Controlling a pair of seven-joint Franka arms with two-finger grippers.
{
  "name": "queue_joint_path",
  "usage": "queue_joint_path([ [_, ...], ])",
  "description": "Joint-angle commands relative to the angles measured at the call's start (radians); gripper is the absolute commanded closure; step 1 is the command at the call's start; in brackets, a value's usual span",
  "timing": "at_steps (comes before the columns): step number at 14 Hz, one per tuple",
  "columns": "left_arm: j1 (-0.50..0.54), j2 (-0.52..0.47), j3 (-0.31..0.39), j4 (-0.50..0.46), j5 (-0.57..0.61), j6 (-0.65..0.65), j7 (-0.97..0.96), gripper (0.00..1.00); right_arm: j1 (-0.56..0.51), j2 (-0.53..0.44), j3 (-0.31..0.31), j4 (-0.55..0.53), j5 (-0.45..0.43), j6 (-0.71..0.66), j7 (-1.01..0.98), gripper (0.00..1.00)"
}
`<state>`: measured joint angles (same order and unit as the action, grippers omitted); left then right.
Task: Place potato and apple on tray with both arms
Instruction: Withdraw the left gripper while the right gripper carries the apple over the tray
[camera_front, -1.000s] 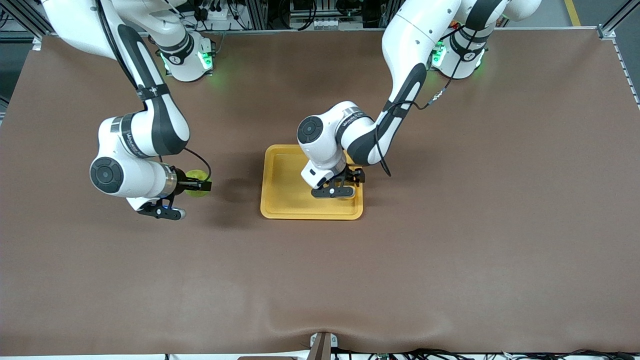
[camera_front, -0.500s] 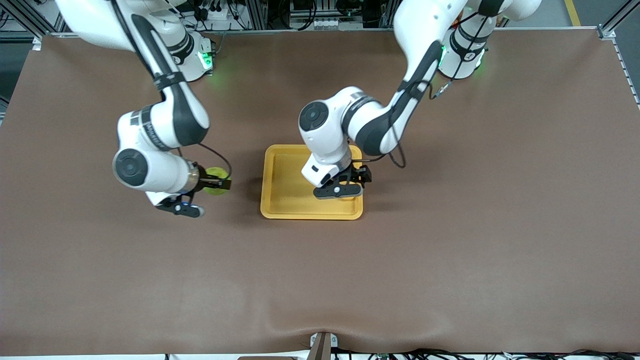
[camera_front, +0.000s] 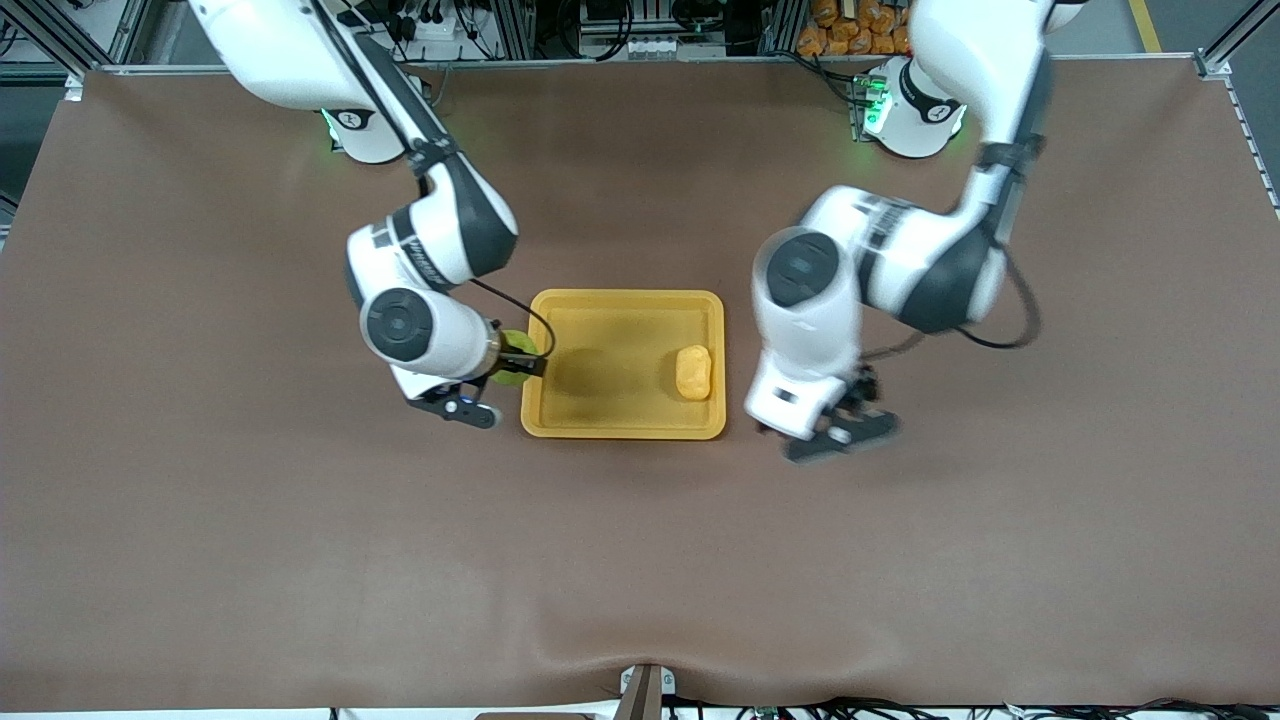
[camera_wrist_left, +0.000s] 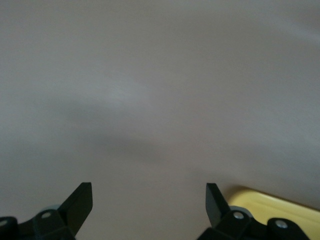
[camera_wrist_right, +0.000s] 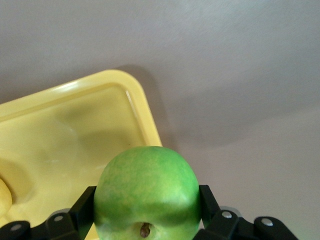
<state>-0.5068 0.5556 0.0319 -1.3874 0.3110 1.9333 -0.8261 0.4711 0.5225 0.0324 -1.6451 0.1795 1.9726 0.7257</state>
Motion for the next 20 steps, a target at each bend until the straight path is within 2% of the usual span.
queue_joint_path([
  [1,0.092,-0.062,-0.015,-0.025,0.0,-0.027,0.08,0.0,0.061,0.076,-0.005,0.065,0.009,0.023,0.078,1.0],
  [4,0.172,-0.115,-0.015,-0.047,-0.041,-0.079,0.21,0.0,0.078,0.114,-0.005,0.065,0.006,0.09,0.109,1.0],
  [8,0.284,-0.255,-0.017,-0.168,-0.167,-0.079,0.381,0.0,0.095,0.136,-0.006,0.064,-0.002,0.109,0.129,1.0],
  [12,0.427,-0.405,-0.017,-0.274,-0.291,-0.08,0.663,0.0,0.098,0.148,-0.008,0.059,-0.003,0.115,0.129,1.0],
  [15,0.429,-0.495,-0.03,-0.359,-0.291,-0.083,0.713,0.0,0.1,0.159,-0.008,0.056,-0.005,0.121,0.129,1.0],
  [17,0.436,-0.609,-0.038,-0.471,-0.294,-0.085,0.758,0.0,0.1,0.163,-0.008,0.054,-0.006,0.126,0.129,1.0],
  [19,0.438,-0.654,-0.043,-0.495,-0.291,-0.112,0.777,0.0,0.098,0.168,-0.008,0.053,-0.006,0.126,0.129,1.0],
  [20,0.439,-0.655,-0.056,-0.475,-0.291,-0.158,0.795,0.0,0.098,0.172,-0.008,0.051,-0.006,0.126,0.13,0.91],
])
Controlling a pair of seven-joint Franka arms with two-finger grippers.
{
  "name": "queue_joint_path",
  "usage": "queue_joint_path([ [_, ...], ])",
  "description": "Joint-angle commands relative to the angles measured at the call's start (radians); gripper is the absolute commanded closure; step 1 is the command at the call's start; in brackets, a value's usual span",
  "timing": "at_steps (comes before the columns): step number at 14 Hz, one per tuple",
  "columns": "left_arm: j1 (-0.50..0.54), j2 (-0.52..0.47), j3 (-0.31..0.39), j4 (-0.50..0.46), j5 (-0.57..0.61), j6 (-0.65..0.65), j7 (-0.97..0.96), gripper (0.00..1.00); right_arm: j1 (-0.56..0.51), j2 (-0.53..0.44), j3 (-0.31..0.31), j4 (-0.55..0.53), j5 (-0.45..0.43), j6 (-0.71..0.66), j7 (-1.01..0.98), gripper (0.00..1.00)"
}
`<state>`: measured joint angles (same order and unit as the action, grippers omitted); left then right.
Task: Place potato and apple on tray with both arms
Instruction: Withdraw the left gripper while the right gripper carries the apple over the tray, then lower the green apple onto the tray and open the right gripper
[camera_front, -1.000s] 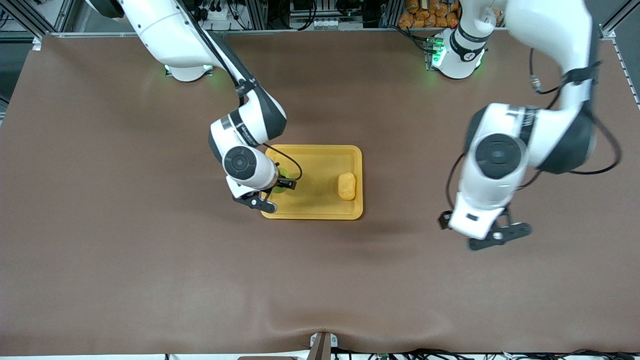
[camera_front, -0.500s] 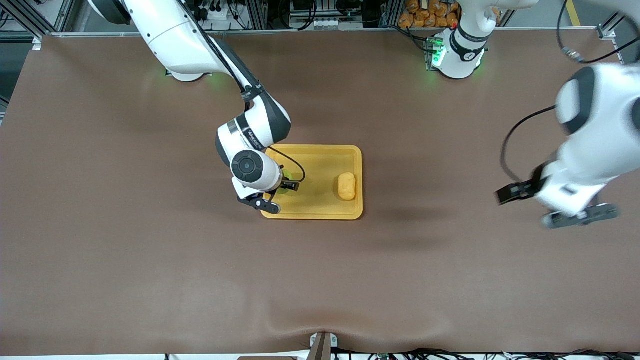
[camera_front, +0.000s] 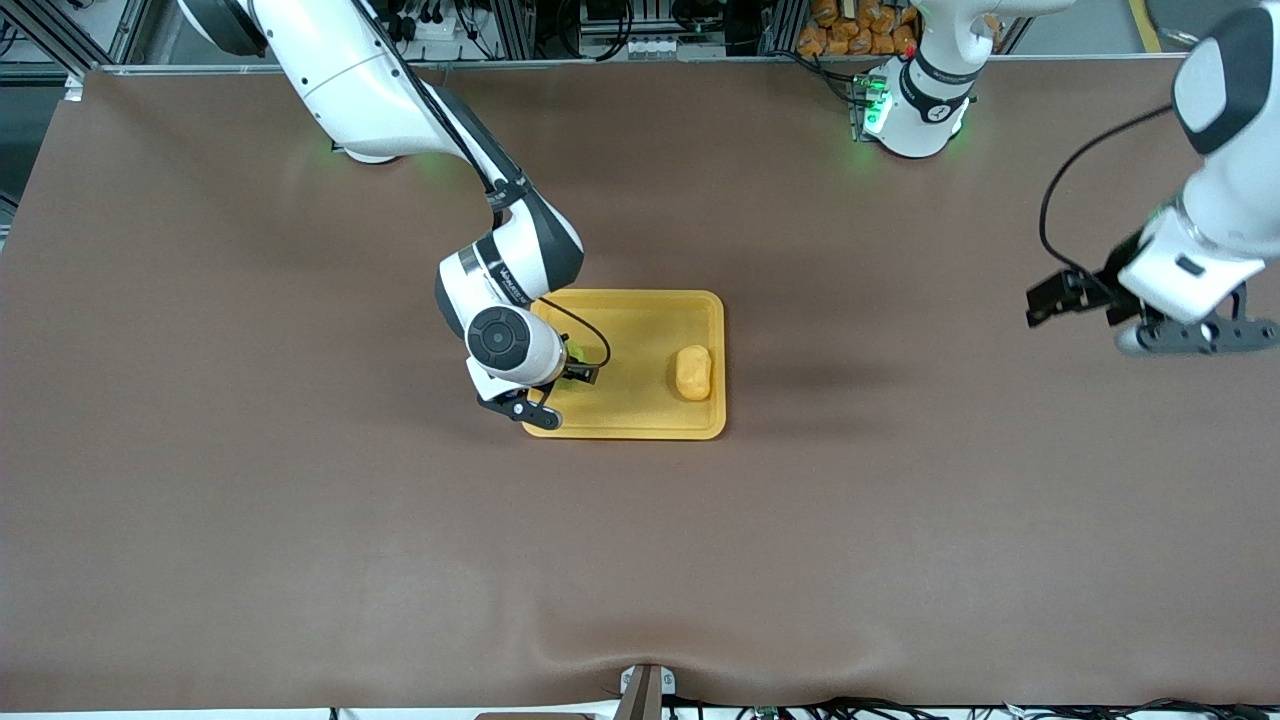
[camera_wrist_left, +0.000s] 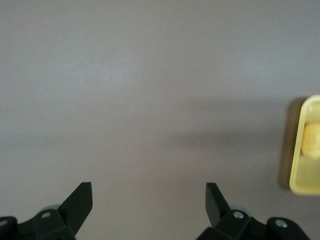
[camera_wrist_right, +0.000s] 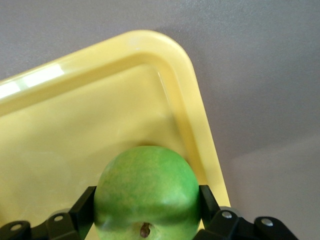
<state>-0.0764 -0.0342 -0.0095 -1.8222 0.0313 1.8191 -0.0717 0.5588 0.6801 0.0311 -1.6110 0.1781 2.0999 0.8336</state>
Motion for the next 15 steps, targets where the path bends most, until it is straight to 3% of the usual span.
queue_joint_path([
  [1,0.018,-0.056,-0.036,-0.005,-0.011,-0.076,0.062,0.0,0.01,0.019,-0.007,0.017,-0.003,-0.001,0.022,0.71],
  [2,0.018,-0.055,-0.047,0.013,-0.011,-0.093,0.067,0.0,0.01,0.021,-0.008,0.017,-0.003,-0.001,0.024,0.29],
  [3,0.017,-0.047,-0.049,0.043,-0.01,-0.095,0.067,0.0,0.006,0.019,-0.008,0.019,-0.003,-0.003,0.028,0.18],
  [4,0.014,-0.029,-0.052,0.082,-0.008,-0.121,0.063,0.0,0.003,0.019,-0.008,0.019,-0.003,-0.003,0.028,0.0],
  [9,0.041,0.065,-0.064,0.283,-0.01,-0.326,0.168,0.0,0.0,0.01,-0.008,0.029,-0.003,-0.015,0.024,0.0],
  [11,0.052,0.06,-0.064,0.285,-0.013,-0.334,0.176,0.0,-0.005,0.003,-0.01,0.045,-0.002,-0.021,0.018,0.0],
  [15,0.05,0.057,-0.058,0.287,-0.004,-0.339,0.176,0.0,-0.046,0.001,-0.011,0.189,-0.002,-0.216,0.007,0.0],
])
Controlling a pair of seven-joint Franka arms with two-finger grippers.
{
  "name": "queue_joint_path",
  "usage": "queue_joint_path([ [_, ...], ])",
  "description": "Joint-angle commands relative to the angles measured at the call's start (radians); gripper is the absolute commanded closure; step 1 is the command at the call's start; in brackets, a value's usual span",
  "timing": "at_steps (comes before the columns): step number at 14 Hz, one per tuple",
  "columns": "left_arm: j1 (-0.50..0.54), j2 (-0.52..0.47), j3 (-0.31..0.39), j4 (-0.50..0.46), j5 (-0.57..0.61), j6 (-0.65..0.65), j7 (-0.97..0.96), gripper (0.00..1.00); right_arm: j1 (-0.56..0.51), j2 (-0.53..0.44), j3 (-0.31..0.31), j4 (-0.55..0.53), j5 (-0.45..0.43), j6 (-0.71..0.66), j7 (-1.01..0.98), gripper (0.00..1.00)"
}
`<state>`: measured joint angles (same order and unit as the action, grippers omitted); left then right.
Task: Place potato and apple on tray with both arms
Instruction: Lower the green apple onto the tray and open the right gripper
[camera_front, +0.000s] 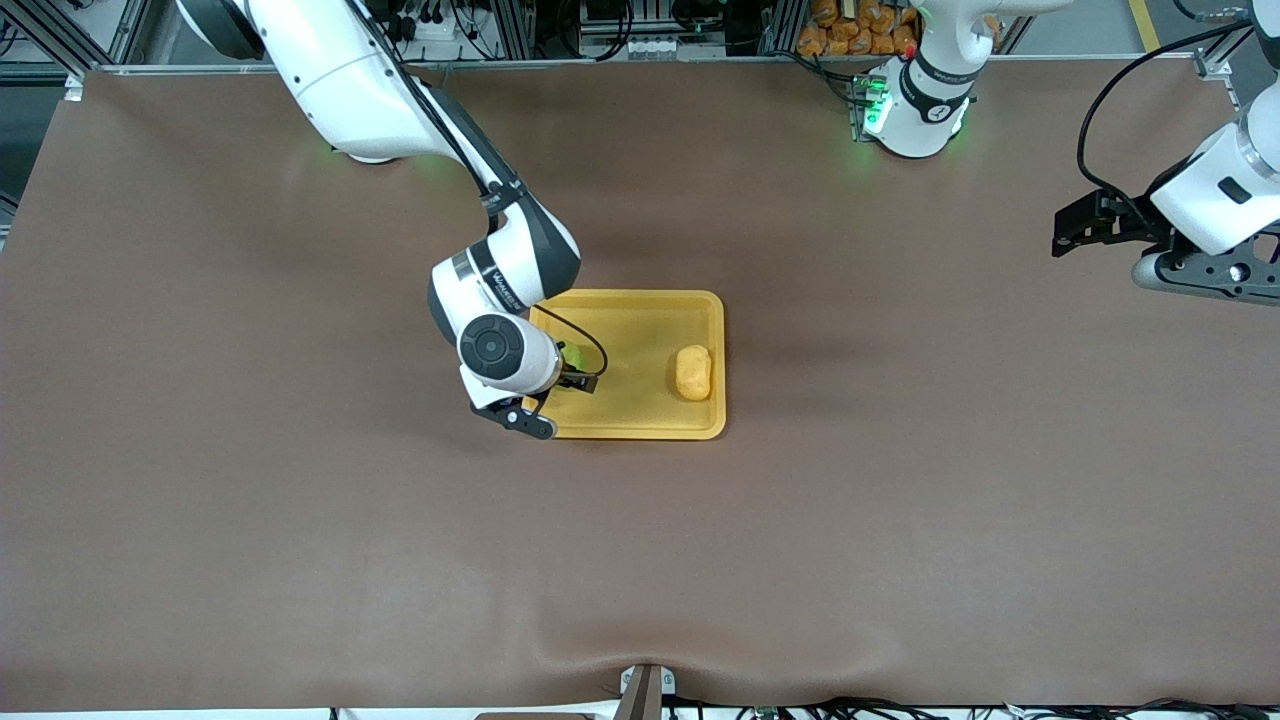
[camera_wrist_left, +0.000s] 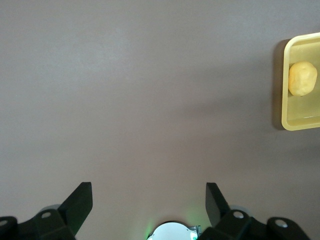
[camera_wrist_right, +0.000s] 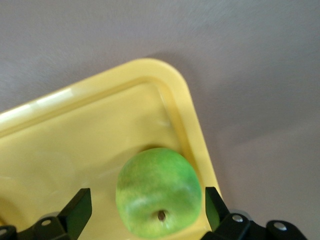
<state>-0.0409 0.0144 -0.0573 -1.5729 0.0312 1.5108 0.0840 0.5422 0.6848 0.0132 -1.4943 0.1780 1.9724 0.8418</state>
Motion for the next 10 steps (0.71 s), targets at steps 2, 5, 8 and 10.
queue_joint_path([
  [2,0.016,0.007,-0.009,0.027,-0.002,-0.035,0.011,0.0,-0.059,-0.004,0.007,0.126,0.001,-0.153,-0.015,0.0],
  [5,0.015,0.009,-0.012,0.036,-0.004,-0.064,0.008,0.0,-0.099,-0.013,0.005,0.251,0.0,-0.291,-0.017,0.0],
  [8,0.018,0.006,-0.009,0.044,-0.011,-0.064,-0.004,0.0,-0.134,-0.024,0.001,0.351,-0.003,-0.352,-0.015,0.0],
  [10,0.038,0.007,-0.007,0.039,-0.013,-0.051,-0.012,0.0,-0.165,-0.059,0.001,0.364,-0.003,-0.36,-0.017,0.0],
])
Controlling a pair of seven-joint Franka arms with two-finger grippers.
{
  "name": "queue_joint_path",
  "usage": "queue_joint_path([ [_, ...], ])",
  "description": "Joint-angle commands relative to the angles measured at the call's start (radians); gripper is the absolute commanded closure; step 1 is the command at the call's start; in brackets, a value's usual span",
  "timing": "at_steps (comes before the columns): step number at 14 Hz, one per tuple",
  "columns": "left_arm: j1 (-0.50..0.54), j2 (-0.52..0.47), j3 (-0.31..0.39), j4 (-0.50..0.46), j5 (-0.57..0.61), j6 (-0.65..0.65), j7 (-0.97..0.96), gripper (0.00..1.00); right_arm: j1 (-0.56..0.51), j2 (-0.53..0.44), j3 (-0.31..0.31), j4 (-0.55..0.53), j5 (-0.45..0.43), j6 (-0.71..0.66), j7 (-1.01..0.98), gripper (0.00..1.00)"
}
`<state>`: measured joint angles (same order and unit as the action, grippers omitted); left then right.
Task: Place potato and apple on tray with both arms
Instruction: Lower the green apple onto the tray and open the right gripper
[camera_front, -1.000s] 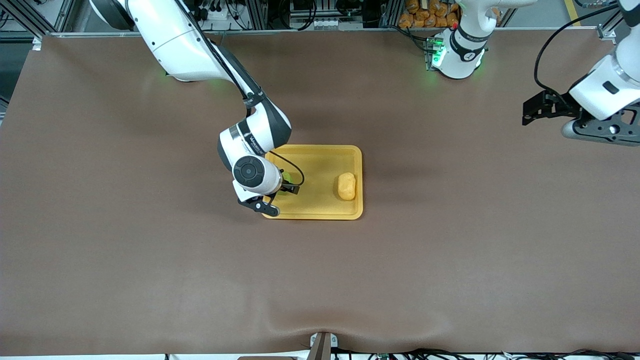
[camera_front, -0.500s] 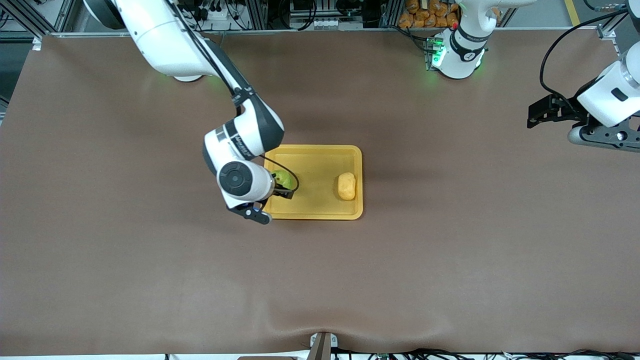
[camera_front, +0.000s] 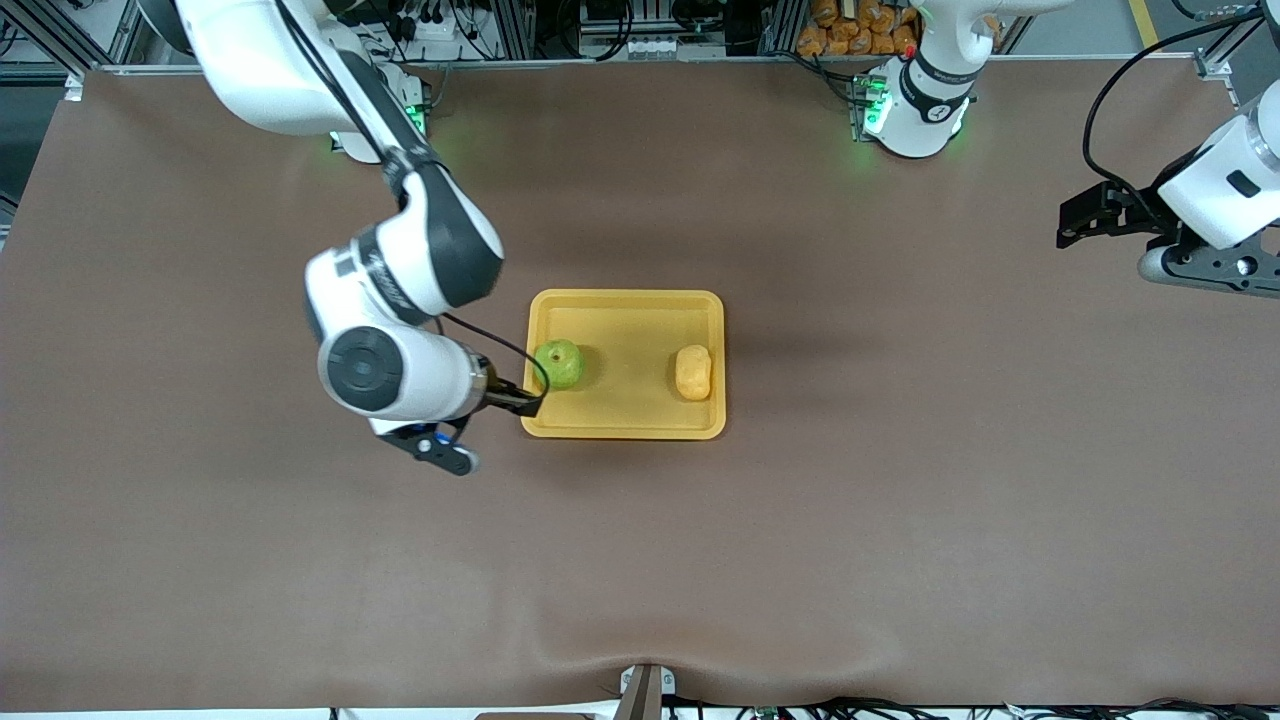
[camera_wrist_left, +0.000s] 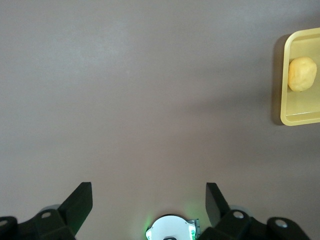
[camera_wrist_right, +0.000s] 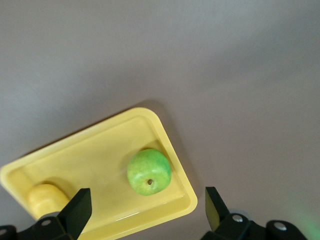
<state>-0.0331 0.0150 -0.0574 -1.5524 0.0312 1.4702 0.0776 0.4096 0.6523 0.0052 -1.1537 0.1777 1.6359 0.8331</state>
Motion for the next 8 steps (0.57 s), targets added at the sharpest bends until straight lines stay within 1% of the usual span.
queue_joint_path([
  [1,0.035,0.005,-0.009,0.017,-0.014,0.004,-0.005,0.0,-0.043,-0.051,0.007,0.025,-0.004,-0.024,-0.008,0.0],
  [3,0.036,-0.004,-0.007,0.015,-0.014,0.025,-0.007,0.0,-0.063,-0.074,0.002,0.041,-0.039,-0.034,-0.012,0.0],
  [5,0.035,-0.009,-0.01,0.018,-0.014,0.033,-0.031,0.0,-0.087,-0.091,0.004,0.071,-0.058,-0.089,-0.009,0.0],
  [6,0.03,-0.007,-0.016,0.018,-0.014,0.035,-0.053,0.0,-0.095,-0.12,0.002,0.069,-0.072,-0.096,-0.008,0.0],
  [8,0.025,-0.007,-0.028,0.018,-0.011,0.042,-0.068,0.0,-0.136,-0.161,0.009,0.068,-0.069,-0.099,-0.011,0.0],
])
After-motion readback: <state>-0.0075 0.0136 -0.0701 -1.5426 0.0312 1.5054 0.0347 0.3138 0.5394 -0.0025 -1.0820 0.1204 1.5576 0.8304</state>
